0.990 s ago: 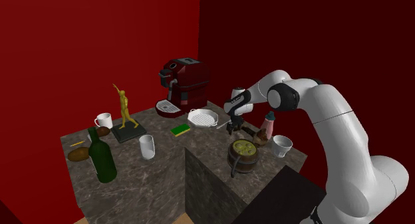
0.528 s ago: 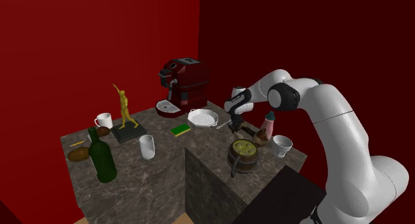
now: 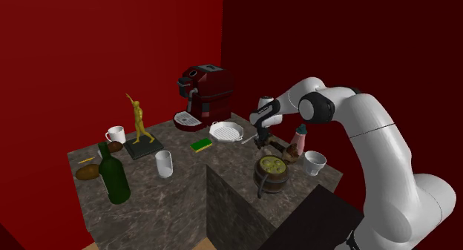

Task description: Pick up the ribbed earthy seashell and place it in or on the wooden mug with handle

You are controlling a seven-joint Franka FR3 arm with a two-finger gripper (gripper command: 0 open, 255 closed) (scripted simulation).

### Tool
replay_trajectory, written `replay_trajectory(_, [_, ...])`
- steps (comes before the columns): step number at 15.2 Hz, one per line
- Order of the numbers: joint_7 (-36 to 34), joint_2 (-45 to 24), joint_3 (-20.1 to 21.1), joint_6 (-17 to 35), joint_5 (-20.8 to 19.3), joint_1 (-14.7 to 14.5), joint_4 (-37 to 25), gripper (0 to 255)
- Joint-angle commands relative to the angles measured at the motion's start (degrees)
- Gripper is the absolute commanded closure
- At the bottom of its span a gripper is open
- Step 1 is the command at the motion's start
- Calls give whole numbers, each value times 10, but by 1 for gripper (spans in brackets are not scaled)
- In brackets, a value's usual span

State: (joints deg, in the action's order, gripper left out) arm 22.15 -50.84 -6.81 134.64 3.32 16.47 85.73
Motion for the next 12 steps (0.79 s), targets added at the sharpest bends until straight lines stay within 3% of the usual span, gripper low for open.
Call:
replay_trajectory(1, [-71, 16, -44, 1, -36, -49, 28, 0])
replay_trajectory(2, [-140, 25, -88, -9, -70, -101, 49, 0])
replay_trajectory(3, [-169, 27, -107, -17, -83, -124, 55, 0])
replay_trajectory(12, [-167, -14, -103, 17, -79, -111, 47, 0])
